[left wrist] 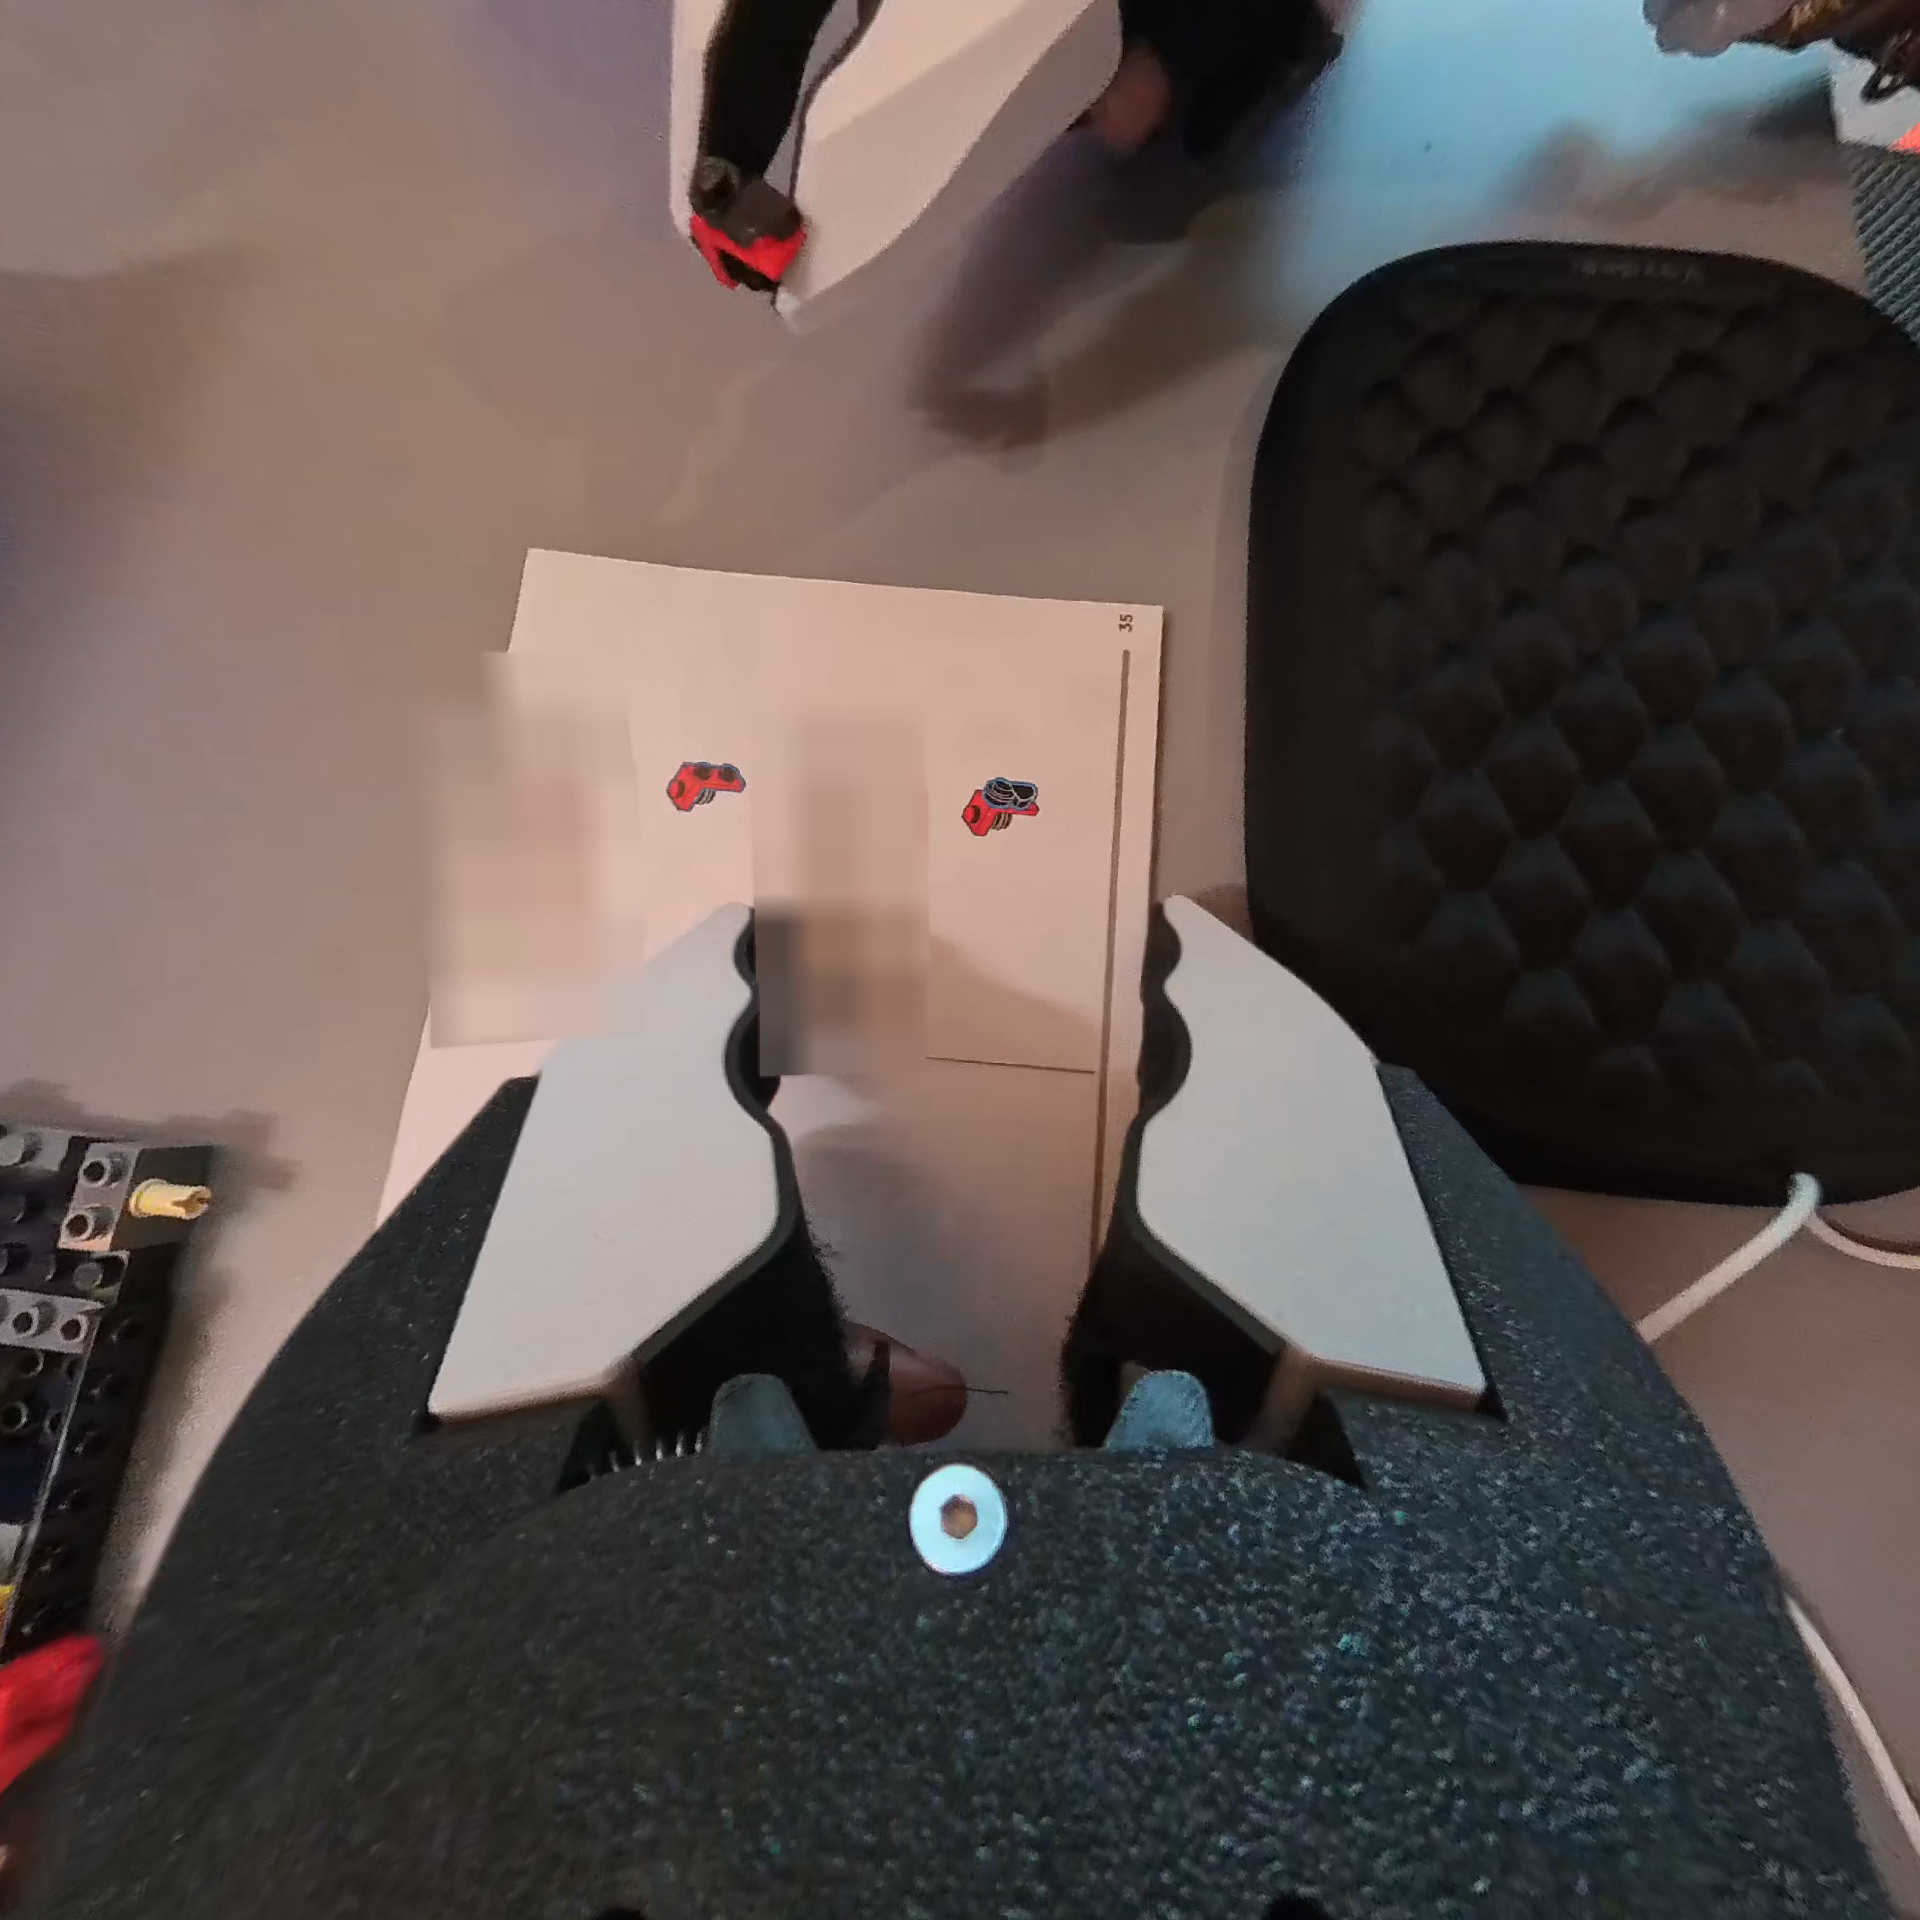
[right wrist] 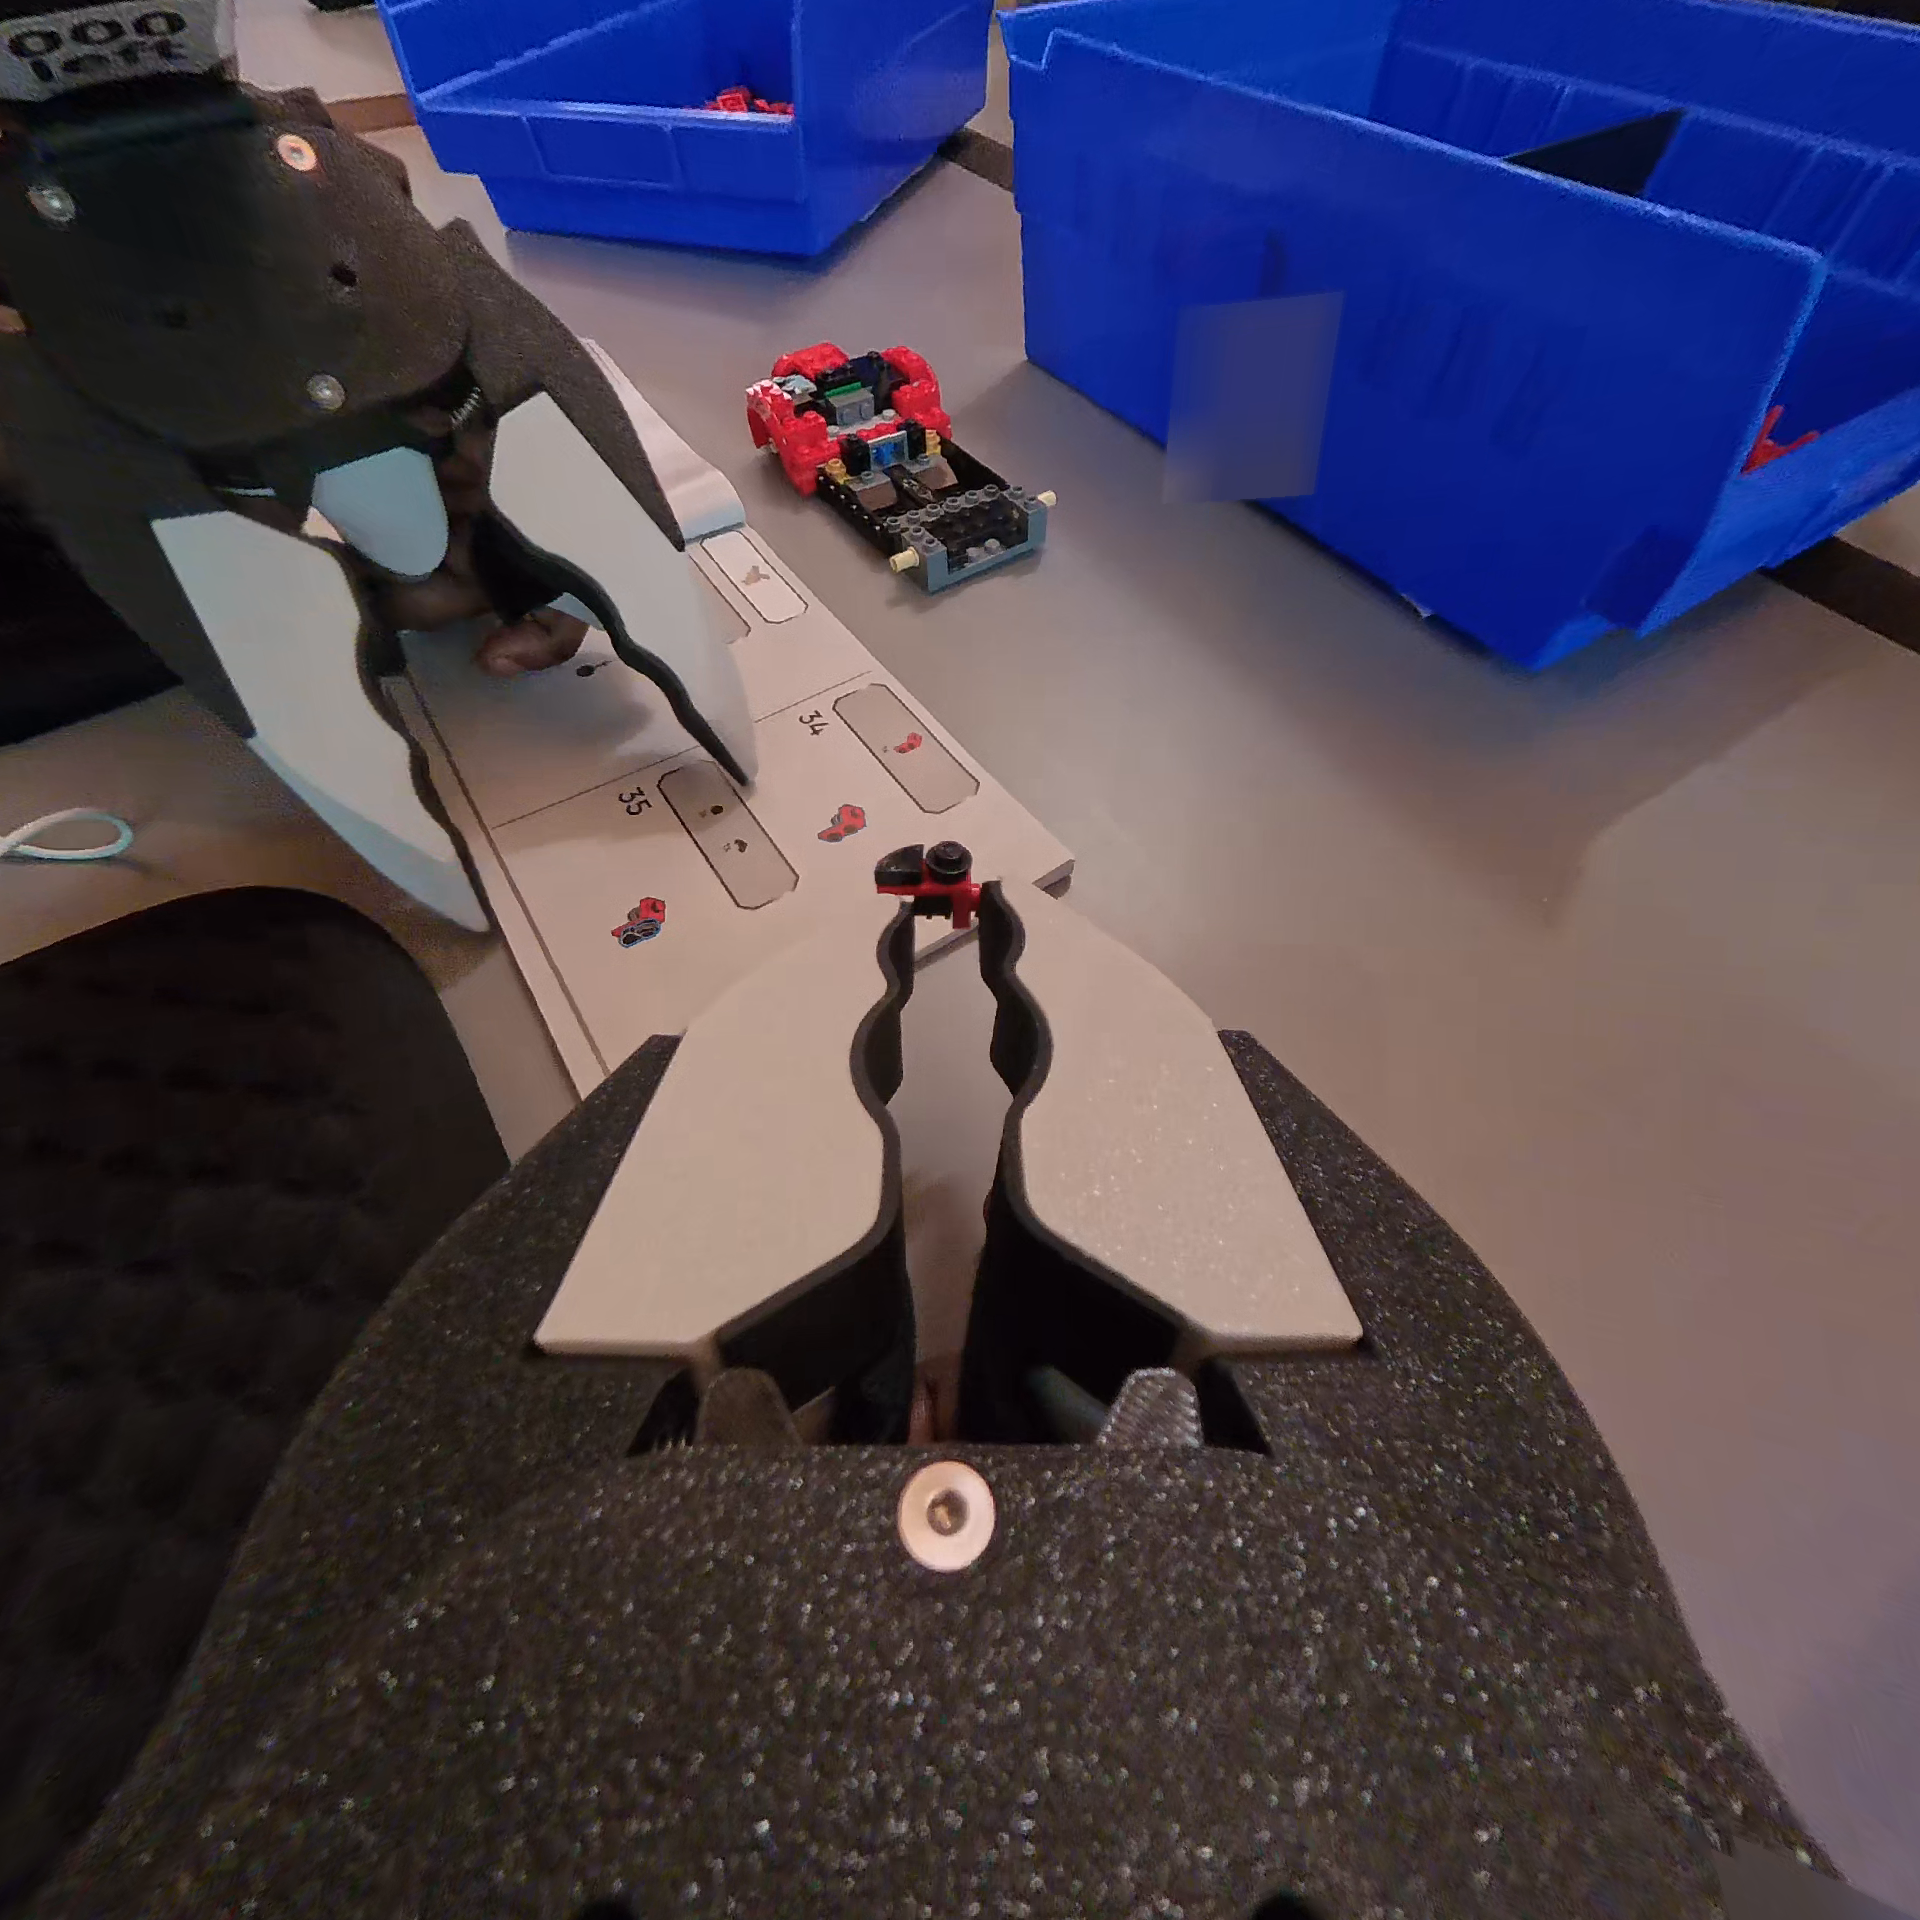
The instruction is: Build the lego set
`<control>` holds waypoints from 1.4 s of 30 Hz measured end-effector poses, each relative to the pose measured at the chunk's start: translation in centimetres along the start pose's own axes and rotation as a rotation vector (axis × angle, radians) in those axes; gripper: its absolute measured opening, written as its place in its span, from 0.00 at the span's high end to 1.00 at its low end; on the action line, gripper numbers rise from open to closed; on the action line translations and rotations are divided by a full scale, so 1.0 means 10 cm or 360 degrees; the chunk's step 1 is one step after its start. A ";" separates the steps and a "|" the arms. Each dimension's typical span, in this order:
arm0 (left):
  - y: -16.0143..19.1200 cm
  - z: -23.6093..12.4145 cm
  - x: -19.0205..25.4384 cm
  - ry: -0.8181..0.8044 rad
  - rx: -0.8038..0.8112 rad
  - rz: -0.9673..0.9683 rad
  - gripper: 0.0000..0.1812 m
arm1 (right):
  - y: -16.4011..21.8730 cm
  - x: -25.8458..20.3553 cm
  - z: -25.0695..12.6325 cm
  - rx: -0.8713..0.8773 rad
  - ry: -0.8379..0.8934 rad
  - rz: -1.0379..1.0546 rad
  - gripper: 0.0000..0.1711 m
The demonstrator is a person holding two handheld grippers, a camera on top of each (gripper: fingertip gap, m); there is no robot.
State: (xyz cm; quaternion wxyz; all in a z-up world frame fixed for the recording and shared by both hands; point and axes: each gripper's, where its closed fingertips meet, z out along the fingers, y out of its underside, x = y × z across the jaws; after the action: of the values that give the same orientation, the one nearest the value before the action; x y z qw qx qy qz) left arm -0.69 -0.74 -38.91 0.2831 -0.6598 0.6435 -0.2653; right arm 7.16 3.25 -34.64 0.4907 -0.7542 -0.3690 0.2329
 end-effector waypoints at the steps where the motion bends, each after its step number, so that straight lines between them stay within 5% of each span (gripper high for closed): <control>1: 0.00 -0.01 0.00 0.0017 0.0010 -0.0017 0.63 | 0.01 0.00 0.00 -0.0002 0.0005 0.0003 0.93; 28: -0.09 -0.11 0.04 0.0262 0.0172 -0.0218 0.78 | 0.03 -0.04 -0.03 -0.0046 -0.0015 -0.0017 0.93; 42: -0.08 -0.10 0.06 0.0272 0.0152 -0.0207 0.78 | 0.45 0.08 0.01 -0.0472 0.0137 -0.0197 0.93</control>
State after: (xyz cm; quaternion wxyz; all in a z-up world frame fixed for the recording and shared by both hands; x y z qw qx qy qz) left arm -0.83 -1.33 -37.66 0.2404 -0.6610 0.6078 -0.3687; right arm 9.07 2.82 -38.75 0.4028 -0.8035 -0.4237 0.1125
